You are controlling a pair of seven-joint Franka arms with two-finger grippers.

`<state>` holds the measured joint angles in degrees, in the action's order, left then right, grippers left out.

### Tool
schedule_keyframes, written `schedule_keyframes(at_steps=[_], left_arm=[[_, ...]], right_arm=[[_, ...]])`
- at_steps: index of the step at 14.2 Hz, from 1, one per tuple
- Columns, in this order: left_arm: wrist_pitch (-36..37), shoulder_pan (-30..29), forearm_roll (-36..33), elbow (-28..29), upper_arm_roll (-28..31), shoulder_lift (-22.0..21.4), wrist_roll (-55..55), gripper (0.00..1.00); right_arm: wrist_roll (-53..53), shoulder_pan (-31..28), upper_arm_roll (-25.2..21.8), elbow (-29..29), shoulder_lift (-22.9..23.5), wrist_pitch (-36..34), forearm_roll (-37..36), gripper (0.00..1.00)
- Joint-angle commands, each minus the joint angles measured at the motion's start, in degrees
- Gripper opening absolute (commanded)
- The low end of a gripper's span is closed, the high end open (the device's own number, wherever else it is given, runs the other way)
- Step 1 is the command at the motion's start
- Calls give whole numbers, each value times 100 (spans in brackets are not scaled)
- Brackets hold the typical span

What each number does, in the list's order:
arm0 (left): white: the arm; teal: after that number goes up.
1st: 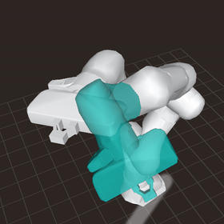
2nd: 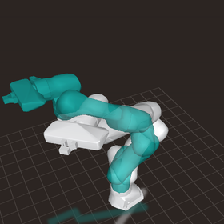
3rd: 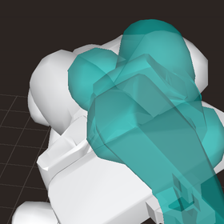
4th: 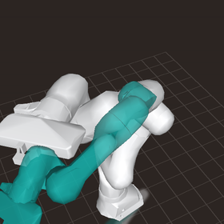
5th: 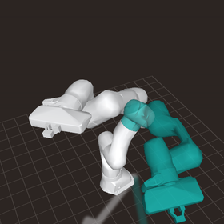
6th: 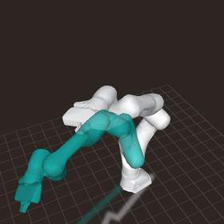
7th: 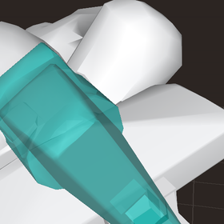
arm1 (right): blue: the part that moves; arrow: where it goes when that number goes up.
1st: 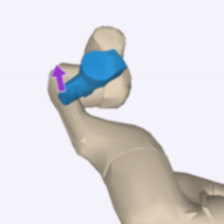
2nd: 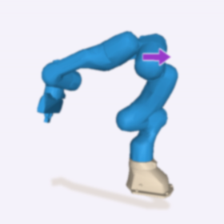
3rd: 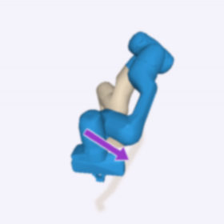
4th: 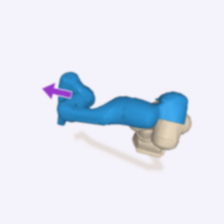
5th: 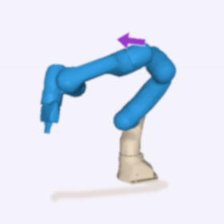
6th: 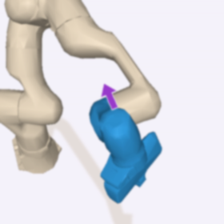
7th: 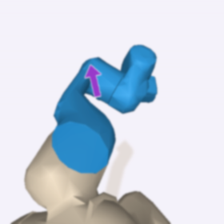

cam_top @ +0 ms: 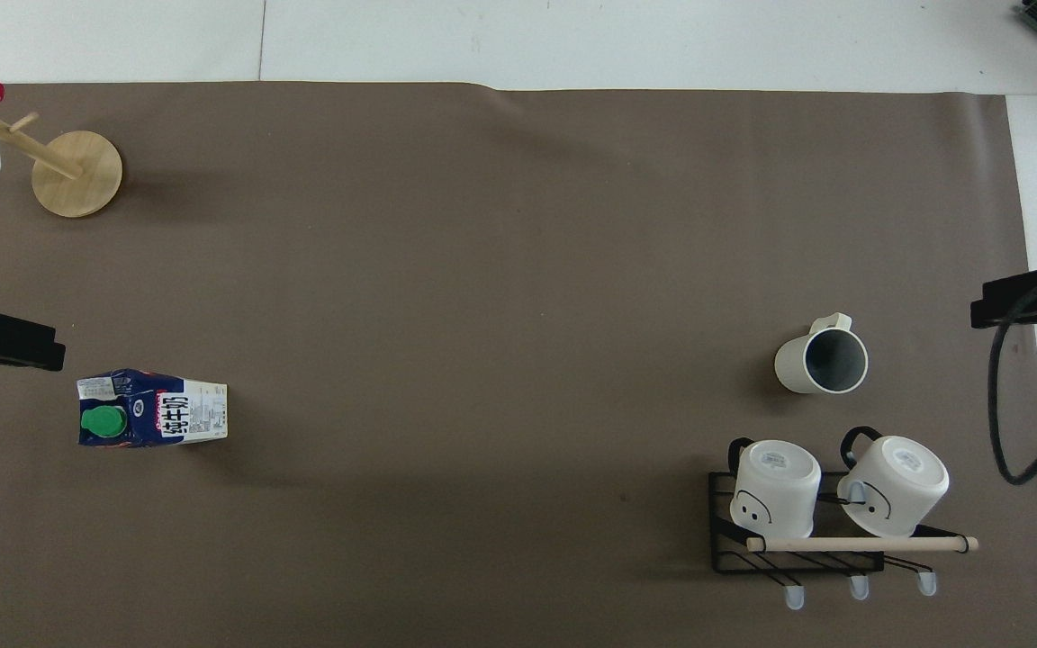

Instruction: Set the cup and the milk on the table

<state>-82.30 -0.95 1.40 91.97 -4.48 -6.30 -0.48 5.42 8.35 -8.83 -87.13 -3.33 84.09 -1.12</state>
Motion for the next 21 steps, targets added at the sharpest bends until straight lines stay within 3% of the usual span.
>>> schedule_keyframes(at_steps=[1, 13, 21], left_arm=[[117, -37, -52, -83, -27, -12, 39, 100], [109, -37, -52, -83, -27, -12, 39, 100], [108, -37, -52, -83, -18, -12, 39, 100]], right_arm=[[47, -71, -31, -41, -80, -50, 51, 100], [12, -18, -57, -366, -203, -6, 68, 100], [3, 17, -22, -822, -308, 836, 60, 100]])
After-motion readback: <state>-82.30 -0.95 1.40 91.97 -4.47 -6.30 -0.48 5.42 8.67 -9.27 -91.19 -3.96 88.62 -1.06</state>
